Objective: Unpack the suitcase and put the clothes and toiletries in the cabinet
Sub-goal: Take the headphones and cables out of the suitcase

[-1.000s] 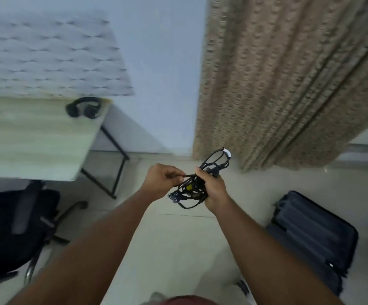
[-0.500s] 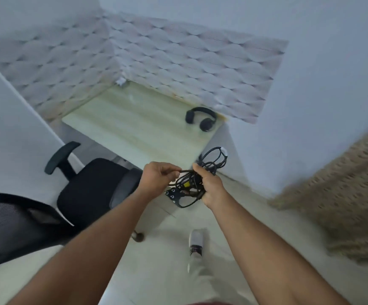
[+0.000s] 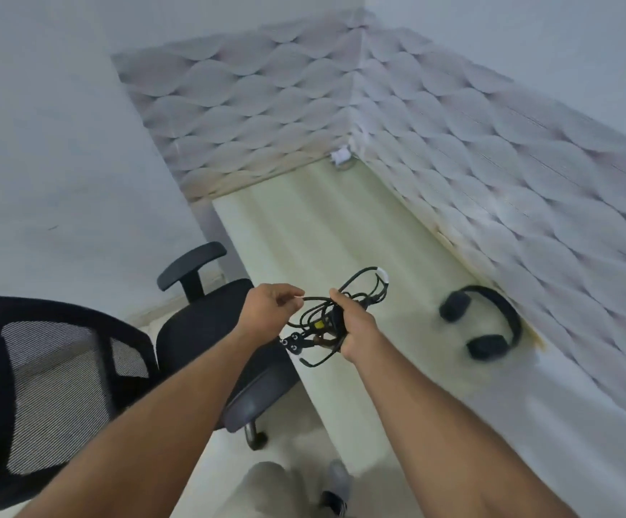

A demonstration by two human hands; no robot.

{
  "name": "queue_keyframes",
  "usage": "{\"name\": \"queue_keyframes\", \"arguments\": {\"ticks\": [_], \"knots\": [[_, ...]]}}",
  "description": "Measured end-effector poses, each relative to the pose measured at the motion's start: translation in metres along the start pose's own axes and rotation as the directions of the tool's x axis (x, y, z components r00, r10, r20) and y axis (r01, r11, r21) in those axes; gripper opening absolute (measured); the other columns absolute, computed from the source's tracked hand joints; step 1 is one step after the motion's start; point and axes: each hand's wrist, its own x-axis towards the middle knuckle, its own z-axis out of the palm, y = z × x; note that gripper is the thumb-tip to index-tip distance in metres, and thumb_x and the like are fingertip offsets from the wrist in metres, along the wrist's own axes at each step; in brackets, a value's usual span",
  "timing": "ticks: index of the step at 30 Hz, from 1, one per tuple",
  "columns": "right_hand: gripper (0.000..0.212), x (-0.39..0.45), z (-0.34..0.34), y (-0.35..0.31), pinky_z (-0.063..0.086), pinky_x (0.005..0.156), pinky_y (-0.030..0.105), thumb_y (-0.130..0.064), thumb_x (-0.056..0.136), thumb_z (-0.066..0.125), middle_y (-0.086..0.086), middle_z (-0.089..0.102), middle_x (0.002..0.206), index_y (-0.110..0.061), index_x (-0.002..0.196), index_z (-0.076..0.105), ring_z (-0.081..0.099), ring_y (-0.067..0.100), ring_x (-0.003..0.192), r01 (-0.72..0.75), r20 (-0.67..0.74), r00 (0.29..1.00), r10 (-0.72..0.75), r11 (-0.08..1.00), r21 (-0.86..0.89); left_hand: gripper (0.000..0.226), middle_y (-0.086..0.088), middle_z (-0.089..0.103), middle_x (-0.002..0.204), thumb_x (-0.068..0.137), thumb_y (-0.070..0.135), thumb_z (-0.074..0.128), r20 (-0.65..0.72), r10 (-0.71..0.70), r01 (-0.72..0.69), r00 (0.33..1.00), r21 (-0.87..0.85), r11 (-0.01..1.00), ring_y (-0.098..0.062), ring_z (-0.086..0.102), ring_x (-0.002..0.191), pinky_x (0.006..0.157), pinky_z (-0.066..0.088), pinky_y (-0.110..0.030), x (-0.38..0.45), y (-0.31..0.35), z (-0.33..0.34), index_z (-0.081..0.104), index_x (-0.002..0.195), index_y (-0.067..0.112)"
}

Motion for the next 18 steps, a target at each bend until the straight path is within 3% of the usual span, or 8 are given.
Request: {"name": "queue_keyframes", "arguments": {"ticks": [3, 9, 18], "knots": [[0.048, 0.052, 0.044, -0.034, 0.061, 0.062, 0.057, -0.035, 0.079, 0.089, 0.019, 0.075, 0.089, -0.005, 0.111, 0.070, 0.075, 0.036, 0.072, -0.059, -0.001, 0.998, 0.059, 0.998, -0.032, 0.028, 0.006, 0.076, 0.107, 0.094, 0.030, 0.072, -0.046, -0.064, 0.066, 0.997, 0.024, 0.998, -0.004, 0.068, 0.095, 0.090, 0.054, -0.024, 0.060, -0.020, -0.015, 0.075, 0.121, 0.023], [0.055, 0.170, 0.131, -0.086, 0.058, 0.057, 0.060, -0.034, 0.077, 0.090, 0.025, 0.075, 0.109, -0.004, 0.117, 0.066, 0.076, 0.042, 0.087, -0.154, -0.044, 0.987, 0.151, 0.986, -0.066, 0.037, 0.002, 0.071, 0.120, 0.100, 0.038, 0.063, -0.091, -0.215, 0.215, 0.972, -0.005, 0.977, -0.013, 0.064, 0.109, 0.100, 0.051, -0.035, 0.187, -0.080, -0.042, 0.066, 0.133, 0.021], [0.053, 0.339, 0.288, -0.150, 0.055, 0.049, 0.063, -0.041, 0.077, 0.089, 0.017, 0.075, 0.106, -0.011, 0.113, 0.065, 0.075, 0.041, 0.085, -0.221, -0.097, 0.973, 0.208, 0.964, -0.149, 0.058, -0.009, 0.055, 0.149, 0.103, 0.049, 0.053, -0.233, -0.315, 0.328, 0.920, 0.018, 0.944, -0.028, 0.049, 0.139, 0.115, 0.037, -0.040, 0.349, -0.165, -0.098, 0.052, 0.148, 0.013]]}}
